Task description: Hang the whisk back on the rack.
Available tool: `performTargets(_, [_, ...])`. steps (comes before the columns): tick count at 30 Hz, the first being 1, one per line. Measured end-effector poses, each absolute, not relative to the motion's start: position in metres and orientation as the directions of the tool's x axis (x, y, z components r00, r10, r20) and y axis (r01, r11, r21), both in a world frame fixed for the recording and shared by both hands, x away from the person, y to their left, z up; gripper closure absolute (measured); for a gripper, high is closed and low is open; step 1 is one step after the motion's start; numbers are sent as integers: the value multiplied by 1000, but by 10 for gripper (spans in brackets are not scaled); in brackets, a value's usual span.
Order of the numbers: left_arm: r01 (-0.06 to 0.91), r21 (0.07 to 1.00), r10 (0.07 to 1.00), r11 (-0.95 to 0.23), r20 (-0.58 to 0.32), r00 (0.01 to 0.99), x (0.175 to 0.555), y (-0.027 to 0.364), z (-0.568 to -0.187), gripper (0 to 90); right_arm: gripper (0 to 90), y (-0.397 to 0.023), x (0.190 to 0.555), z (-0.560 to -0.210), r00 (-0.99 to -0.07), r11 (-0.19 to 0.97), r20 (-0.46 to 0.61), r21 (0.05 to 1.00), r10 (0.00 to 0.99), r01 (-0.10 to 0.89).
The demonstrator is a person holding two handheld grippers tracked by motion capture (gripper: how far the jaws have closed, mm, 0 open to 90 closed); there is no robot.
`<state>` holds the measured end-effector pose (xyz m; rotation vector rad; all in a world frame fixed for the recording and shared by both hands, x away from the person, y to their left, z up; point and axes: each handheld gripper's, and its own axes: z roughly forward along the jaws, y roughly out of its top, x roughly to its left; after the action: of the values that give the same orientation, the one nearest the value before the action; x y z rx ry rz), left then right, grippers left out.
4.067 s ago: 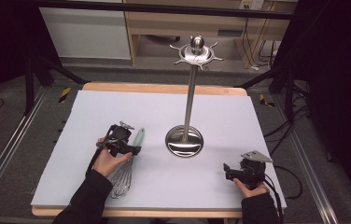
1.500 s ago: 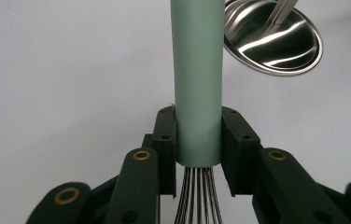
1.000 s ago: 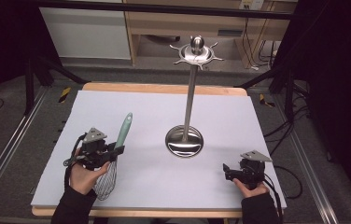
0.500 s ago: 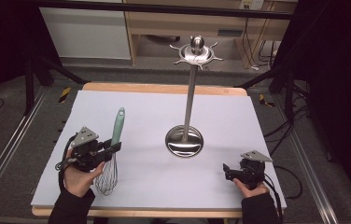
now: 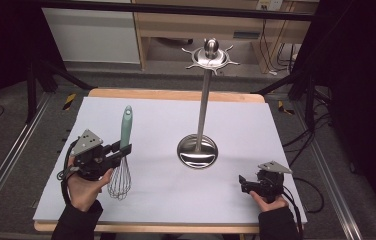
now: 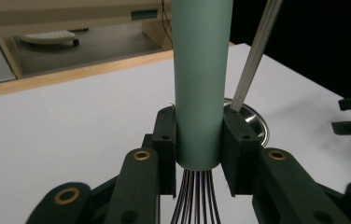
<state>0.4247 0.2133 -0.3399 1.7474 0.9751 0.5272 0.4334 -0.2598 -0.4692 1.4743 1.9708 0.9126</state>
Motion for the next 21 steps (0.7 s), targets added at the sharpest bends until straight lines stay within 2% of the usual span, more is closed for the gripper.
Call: performTargets(21, [267,954,758,-137,-72,649,429,175,-300,688,73,-259,433,-469,-276,176,1,767,961,617])
